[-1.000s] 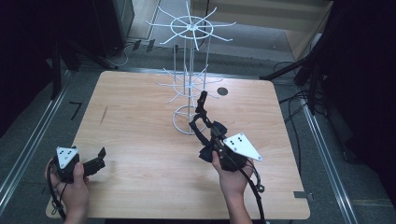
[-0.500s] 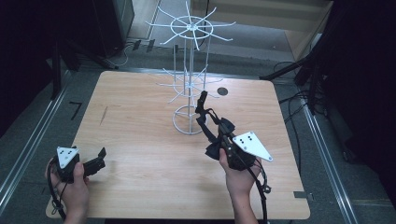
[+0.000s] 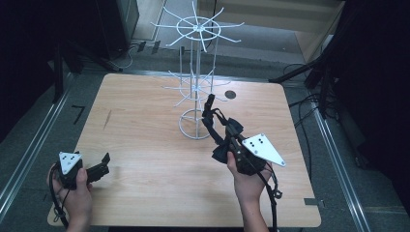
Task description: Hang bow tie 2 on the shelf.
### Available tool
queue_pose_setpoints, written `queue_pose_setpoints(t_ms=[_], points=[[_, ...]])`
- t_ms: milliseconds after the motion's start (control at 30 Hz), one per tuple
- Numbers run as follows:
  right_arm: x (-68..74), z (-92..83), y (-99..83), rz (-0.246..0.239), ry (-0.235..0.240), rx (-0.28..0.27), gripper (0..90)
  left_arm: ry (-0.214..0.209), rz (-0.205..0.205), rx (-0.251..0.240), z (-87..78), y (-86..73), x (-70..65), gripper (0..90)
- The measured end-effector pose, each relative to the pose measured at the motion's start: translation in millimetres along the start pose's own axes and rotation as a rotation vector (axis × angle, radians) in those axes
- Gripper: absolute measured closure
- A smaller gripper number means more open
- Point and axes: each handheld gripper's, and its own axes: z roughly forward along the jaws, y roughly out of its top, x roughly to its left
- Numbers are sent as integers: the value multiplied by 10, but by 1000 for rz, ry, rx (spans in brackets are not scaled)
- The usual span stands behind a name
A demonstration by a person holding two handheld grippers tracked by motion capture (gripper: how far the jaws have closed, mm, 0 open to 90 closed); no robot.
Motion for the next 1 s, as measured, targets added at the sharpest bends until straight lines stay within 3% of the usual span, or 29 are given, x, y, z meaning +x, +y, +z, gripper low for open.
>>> queue_pose_setpoints(t_ms=[633,1000], points=[[134,33,124,-10,52,-21,900,0,3,2,-1,0,1,23],[202,210,187,-23,77,-9,900,0,0,1,1,1,0,23]])
